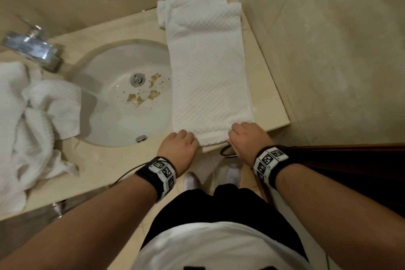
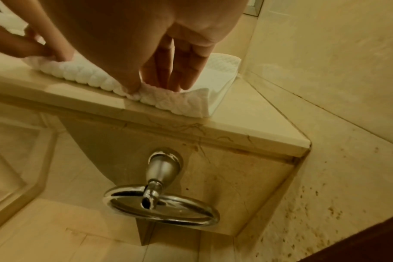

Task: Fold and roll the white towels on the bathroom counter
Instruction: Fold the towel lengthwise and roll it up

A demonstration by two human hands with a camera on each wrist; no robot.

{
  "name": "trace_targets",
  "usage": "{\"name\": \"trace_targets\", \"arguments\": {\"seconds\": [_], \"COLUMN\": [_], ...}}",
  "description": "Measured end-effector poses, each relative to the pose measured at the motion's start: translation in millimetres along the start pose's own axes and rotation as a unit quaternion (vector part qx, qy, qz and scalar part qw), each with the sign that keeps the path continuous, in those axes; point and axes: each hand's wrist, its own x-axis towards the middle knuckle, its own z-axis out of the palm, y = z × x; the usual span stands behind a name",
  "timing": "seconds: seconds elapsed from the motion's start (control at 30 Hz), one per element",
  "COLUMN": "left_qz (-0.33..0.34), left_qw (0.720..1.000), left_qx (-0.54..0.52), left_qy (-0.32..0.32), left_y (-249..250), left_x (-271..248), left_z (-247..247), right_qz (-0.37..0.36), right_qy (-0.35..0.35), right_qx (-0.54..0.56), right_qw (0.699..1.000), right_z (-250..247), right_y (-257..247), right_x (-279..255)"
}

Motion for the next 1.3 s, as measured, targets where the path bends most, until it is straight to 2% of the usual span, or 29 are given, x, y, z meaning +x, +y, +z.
{"name": "trace_targets", "arguments": {"seconds": [0.2, 0.47, 0.57, 0.63, 0.77, 0.97, 1.13, 1.23, 1.3], "left_qz": [-0.018, 0.045, 0.016, -0.038, -0.158, -0.210, -0.197, -0.181, -0.163], "left_qw": [1.000, 0.998, 1.000, 0.997, 0.965, 0.894, 0.912, 0.952, 0.969], "left_qx": [0.012, 0.028, 0.006, -0.069, -0.205, -0.377, -0.342, -0.227, -0.163], "left_qy": [-0.004, 0.015, -0.001, -0.016, -0.039, -0.119, -0.114, -0.095, -0.093], "left_y": [5.6, -10.0, -10.6, -10.9, -4.4, -8.9, -19.1, -25.5, -25.5], "left_x": [-7.7, -8.9, -5.0, -2.1, -0.2, 5.4, 21.5, 24.4, 24.8], "left_z": [4.9, 4.7, 5.3, 1.2, -8.9, -13.7, -10.4, -8.0, -6.8], "right_qz": [0.011, -0.014, -0.014, 0.012, 0.090, 0.116, 0.148, 0.180, 0.193], "right_qy": [-0.003, -0.064, -0.079, -0.082, -0.155, -0.212, -0.275, -0.268, -0.257], "right_qx": [0.011, 0.019, 0.015, 0.032, 0.037, 0.030, 0.033, 0.055, 0.062], "right_qw": [1.000, 0.998, 0.997, 0.996, 0.983, 0.970, 0.949, 0.945, 0.945], "right_z": [-4.0, 0.0, -3.3, -4.5, -15.2, -28.9, -34.3, -36.2, -36.8], "right_y": [-1.9, 7.3, 10.1, 11.7, 19.4, 27.3, 25.3, 23.9, 24.6], "right_x": [1.8, -10.3, -8.9, -5.5, 1.2, -1.0, 10.9, 14.4, 14.6]}}
